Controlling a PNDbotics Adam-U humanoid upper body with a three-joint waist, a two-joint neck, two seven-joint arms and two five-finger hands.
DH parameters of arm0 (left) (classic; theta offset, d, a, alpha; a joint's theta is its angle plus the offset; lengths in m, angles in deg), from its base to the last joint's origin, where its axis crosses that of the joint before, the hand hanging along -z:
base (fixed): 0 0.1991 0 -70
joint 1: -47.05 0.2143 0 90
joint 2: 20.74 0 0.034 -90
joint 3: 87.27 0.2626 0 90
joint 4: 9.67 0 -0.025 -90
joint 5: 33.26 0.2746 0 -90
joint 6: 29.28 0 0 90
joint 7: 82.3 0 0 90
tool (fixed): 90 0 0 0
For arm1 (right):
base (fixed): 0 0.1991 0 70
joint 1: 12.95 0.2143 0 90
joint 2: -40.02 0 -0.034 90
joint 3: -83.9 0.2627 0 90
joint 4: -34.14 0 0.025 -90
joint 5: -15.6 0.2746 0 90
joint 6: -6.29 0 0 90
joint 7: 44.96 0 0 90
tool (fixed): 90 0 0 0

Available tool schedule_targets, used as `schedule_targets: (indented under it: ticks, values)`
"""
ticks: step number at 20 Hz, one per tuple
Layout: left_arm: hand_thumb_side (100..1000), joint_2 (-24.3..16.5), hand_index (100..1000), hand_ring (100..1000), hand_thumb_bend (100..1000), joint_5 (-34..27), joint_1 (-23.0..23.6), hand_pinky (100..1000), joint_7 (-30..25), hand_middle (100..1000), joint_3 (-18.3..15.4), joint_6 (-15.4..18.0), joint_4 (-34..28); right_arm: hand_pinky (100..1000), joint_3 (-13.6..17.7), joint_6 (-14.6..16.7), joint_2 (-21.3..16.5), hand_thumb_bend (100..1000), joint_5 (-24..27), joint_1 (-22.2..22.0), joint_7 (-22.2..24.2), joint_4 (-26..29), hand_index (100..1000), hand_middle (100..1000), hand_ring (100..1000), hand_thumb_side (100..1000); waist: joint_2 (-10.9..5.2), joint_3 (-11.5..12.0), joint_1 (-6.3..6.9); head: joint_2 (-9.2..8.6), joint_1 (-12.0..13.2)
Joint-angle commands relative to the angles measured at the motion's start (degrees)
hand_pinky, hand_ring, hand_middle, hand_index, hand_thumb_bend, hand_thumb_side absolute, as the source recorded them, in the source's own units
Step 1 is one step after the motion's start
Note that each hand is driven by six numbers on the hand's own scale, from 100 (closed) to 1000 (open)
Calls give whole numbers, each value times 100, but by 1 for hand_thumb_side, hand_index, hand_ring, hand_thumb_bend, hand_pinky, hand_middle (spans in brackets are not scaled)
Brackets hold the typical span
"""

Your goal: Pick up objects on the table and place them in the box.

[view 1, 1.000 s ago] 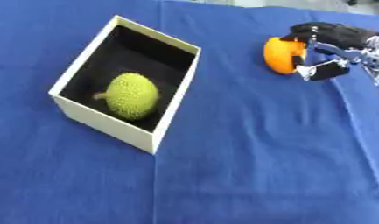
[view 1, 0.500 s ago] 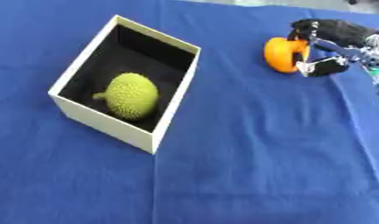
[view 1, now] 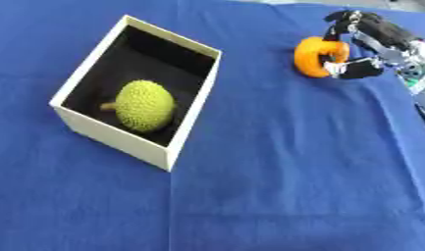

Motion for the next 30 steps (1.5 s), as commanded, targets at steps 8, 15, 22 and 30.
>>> schedule_targets:
  ticks: [8,15,22,30]
  values:
    - [567,-17,792,745,100,-23,-36,741,-35,631,27,-54,-106,837,6,-49,-253,100,684,-6,289,357,611,370,886,204,-291,-51,32,53,-1]
    - [567,-1,792,741,100,-43,-16,741,-35,627,36,-66,-106,834,-7,-57,-309,100,858,-9,463,531,638,398,887,208,-389,-72,26,78,0]
    - [567,2,792,738,100,-32,10,740,-42,624,41,-91,-106,830,-49,5,-344,100,942,-15,501,718,647,407,883,209,-458,-94,16,116,-2]
    - [567,17,792,736,100,-34,45,741,-18,622,48,-101,-106,824,-350,329,-393,100,1355,165,610,1426,647,402,866,200,-574,-142,21,250,-22]
